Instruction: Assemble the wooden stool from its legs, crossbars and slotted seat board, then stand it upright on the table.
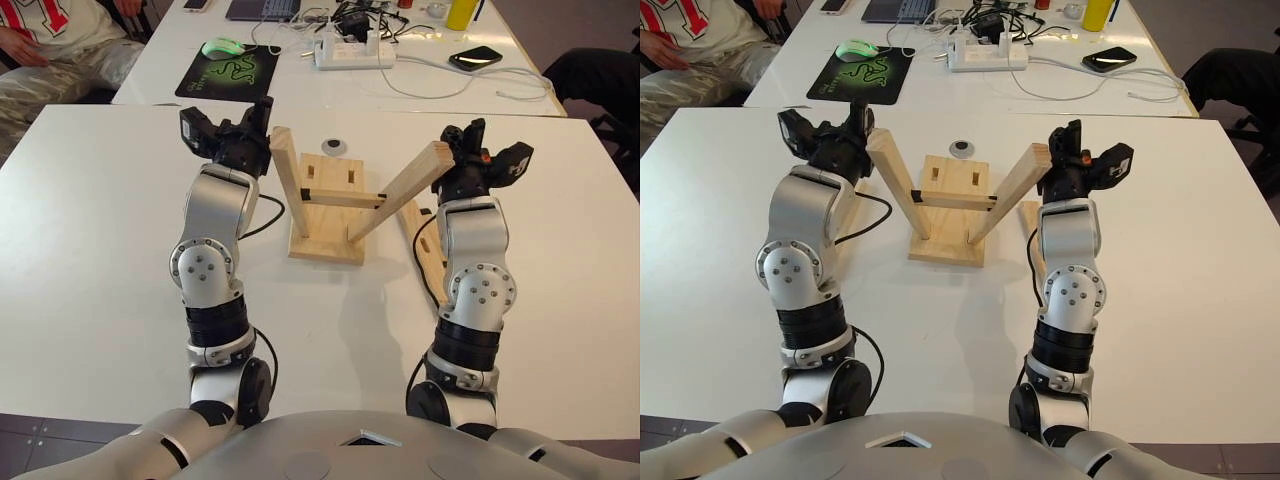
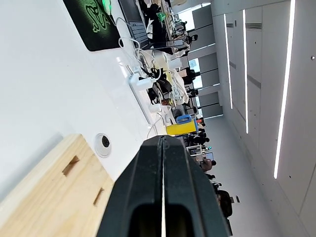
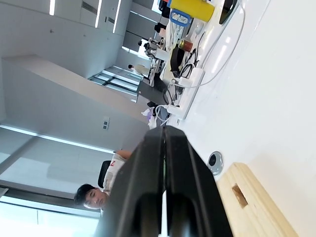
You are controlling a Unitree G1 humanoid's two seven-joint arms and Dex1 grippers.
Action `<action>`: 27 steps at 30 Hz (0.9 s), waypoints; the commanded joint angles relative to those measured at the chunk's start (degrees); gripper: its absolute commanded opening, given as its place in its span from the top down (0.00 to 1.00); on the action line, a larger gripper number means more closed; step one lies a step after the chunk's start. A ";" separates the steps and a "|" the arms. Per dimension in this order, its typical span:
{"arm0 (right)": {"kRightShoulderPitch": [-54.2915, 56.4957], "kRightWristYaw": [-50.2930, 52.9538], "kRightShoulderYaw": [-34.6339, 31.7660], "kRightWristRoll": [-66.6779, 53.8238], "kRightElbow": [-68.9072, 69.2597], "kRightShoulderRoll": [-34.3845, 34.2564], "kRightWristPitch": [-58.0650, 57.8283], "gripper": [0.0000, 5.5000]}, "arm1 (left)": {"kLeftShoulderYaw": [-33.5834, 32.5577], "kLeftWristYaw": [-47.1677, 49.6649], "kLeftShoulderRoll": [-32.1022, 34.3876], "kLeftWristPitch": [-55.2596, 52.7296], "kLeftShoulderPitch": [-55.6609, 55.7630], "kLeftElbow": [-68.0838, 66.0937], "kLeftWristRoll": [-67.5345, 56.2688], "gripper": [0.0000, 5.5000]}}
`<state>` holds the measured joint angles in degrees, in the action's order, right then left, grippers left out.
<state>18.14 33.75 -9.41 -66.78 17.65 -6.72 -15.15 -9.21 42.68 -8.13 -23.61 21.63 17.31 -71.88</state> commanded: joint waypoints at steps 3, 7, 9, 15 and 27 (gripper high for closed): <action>-2.26 -1.18 3.84 0.58 -0.95 -3.03 -4.35 1.00 | -1.81 -3.34 0.40 -1.03 -6.92 -4.24 2.87 1.00; -1.87 -3.11 2.57 3.40 -1.86 -0.11 -5.40 1.00 | -3.98 -5.40 2.32 -0.33 -6.52 -4.26 5.72 1.00; -1.57 -5.22 1.74 6.29 -2.18 2.80 -5.53 1.00 | -4.36 -6.24 3.49 0.09 -4.94 -3.24 7.33 1.00; 6.62 -18.10 0.72 20.14 -3.37 13.50 -1.63 1.00 | -5.15 -8.06 7.02 0.05 -3.43 0.04 13.02 1.00; 39.28 -45.22 0.39 14.18 -1.03 22.93 -5.65 1.00 | -4.09 -12.16 11.50 -2.69 -2.85 4.49 22.90 1.00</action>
<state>54.74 -10.25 -6.46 -51.17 17.36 13.61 -18.92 -13.45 31.02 3.50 -25.39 18.46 20.82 -50.31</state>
